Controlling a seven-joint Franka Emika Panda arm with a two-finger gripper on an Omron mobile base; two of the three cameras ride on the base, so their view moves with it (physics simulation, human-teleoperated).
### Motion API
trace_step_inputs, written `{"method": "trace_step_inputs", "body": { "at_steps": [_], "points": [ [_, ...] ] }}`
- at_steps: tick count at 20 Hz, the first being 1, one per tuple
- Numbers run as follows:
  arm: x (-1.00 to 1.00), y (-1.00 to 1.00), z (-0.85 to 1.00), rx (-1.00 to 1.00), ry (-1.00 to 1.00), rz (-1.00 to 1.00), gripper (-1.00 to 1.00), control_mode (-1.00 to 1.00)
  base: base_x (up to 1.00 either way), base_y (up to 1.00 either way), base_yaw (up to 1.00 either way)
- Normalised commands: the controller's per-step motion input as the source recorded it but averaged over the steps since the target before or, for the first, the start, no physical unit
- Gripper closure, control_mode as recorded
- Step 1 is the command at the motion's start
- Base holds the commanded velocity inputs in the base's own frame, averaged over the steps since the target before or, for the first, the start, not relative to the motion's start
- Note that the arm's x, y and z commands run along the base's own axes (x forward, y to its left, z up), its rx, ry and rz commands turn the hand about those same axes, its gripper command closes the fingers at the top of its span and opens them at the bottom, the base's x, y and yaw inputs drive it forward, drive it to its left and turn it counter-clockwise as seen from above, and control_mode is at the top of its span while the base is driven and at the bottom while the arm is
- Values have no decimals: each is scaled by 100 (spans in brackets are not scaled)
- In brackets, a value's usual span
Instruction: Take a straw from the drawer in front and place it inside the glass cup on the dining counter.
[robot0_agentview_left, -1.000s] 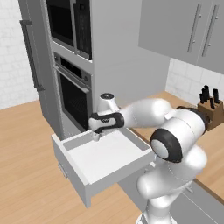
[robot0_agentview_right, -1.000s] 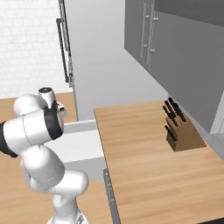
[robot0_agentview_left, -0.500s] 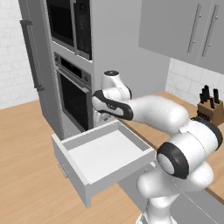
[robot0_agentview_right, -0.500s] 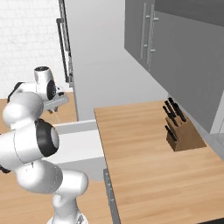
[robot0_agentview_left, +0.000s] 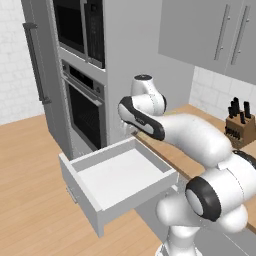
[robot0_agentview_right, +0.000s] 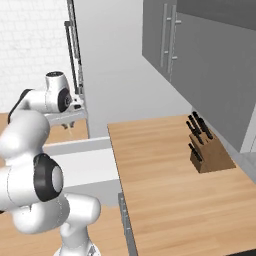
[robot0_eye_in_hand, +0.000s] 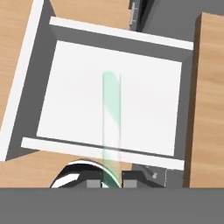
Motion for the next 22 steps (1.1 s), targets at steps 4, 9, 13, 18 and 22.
{"method": "trace_step_inputs", "body": {
  "at_steps": [4, 9, 13, 18, 22],
  "points": [
    [-27, -9, 0, 2, -1, -5, 100, 100, -50, -1, -4],
    [0, 0, 0, 0, 0, 0, 100, 100, -100, 39, -2],
    [0, 0, 0, 0, 0, 0, 100, 100, -97, 100, 41],
    [0, 0, 0, 0, 0, 0, 100, 100, -47, 100, 63],
    [0, 0, 0, 0, 0, 0, 100, 100, 5, 88, 58]
  ]
}}
